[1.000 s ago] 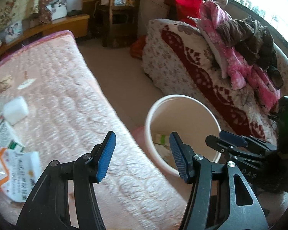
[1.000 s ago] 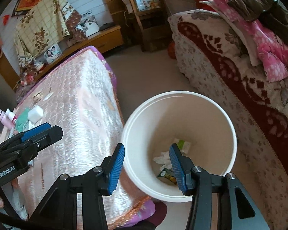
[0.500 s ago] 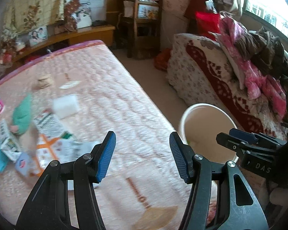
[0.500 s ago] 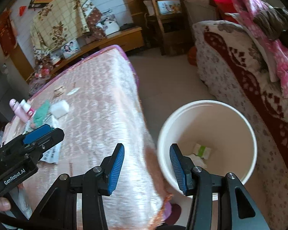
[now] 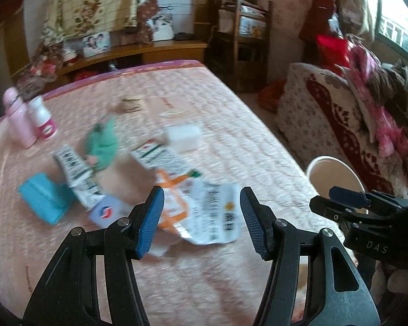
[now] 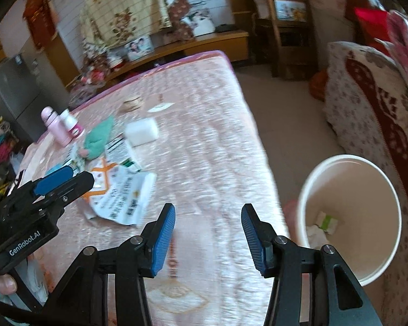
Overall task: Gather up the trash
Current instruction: 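Move both open tools back over the trash on the bed, then grasp blue folded packet with left tool while right tool grasps white medicine box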
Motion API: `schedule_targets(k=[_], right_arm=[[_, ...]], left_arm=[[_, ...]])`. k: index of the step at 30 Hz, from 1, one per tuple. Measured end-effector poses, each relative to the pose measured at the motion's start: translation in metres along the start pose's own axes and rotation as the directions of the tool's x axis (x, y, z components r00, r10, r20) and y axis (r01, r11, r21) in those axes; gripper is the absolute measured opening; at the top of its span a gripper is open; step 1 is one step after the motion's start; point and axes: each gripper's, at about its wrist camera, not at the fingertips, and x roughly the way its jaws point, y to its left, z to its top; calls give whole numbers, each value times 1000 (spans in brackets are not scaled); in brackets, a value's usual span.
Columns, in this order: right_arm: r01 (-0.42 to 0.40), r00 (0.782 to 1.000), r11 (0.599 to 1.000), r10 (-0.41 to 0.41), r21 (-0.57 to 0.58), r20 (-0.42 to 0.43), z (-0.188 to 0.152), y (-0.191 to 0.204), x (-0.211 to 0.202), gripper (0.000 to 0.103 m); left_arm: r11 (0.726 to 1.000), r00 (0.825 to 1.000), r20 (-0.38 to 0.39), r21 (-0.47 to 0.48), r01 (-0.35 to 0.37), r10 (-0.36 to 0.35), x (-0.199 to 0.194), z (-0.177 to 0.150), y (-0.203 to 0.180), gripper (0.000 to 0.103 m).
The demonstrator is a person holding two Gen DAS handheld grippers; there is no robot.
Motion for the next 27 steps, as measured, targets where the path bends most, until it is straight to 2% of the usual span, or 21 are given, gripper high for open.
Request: schedule_targets(k=[11,17,20,22,27], right_arm=[[-81,995,991,74,-111,-65,-4,68,29,51],[-160,983,977,144,-141,-116,-9,98,42,53],[-225,966,963,201,-151,-160,-13,115,50,53],[-282,947,947,249,-157,-201,-18,128,58,53],[-368,906,915,313,-166,-284,-25,151,80,53]], left_arm=[[986,994,-35,-127,-107,103,-13,-22,97,57],[948,978,-85,-244,-206,190,-4,-23,165,57],[926,960,-127,-259,-275,249,11,-17,189,57],[913,948,-147,-264,-311,281,23,-11,201,57],[907,939,-193,-262,-330,285,50,6,221,57]])
